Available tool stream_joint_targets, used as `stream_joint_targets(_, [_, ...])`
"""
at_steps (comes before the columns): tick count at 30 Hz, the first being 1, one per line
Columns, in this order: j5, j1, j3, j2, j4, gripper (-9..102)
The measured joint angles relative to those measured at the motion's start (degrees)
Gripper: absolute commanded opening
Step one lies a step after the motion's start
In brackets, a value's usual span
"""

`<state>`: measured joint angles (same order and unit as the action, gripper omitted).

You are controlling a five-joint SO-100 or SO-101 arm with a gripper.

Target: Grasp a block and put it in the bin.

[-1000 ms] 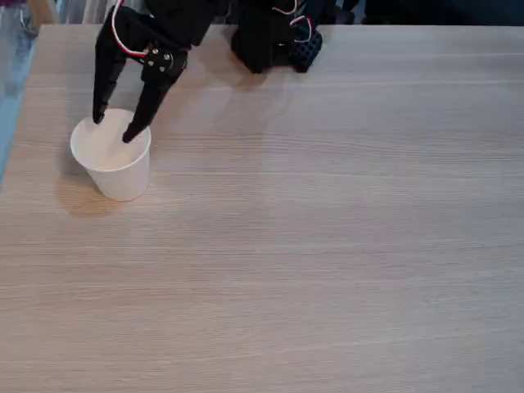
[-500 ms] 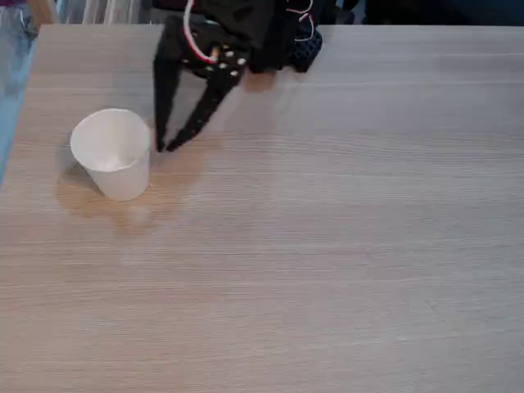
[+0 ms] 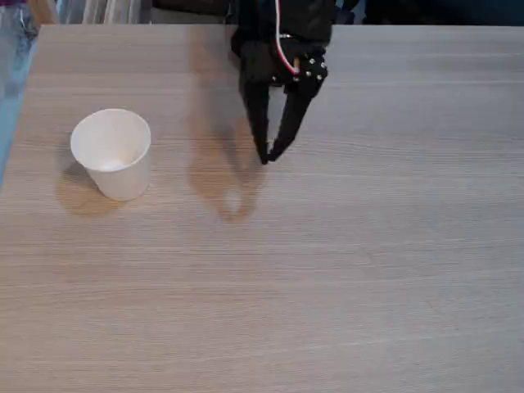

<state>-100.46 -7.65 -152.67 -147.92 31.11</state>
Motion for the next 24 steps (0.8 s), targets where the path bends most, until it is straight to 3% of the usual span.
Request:
stream_joint_targets(11, [5.5,4.7,-18.7,-15.6,14.5,0])
stream_joint_targets(24, [8.2,11.0,-24.4,-28.2,31.6,0])
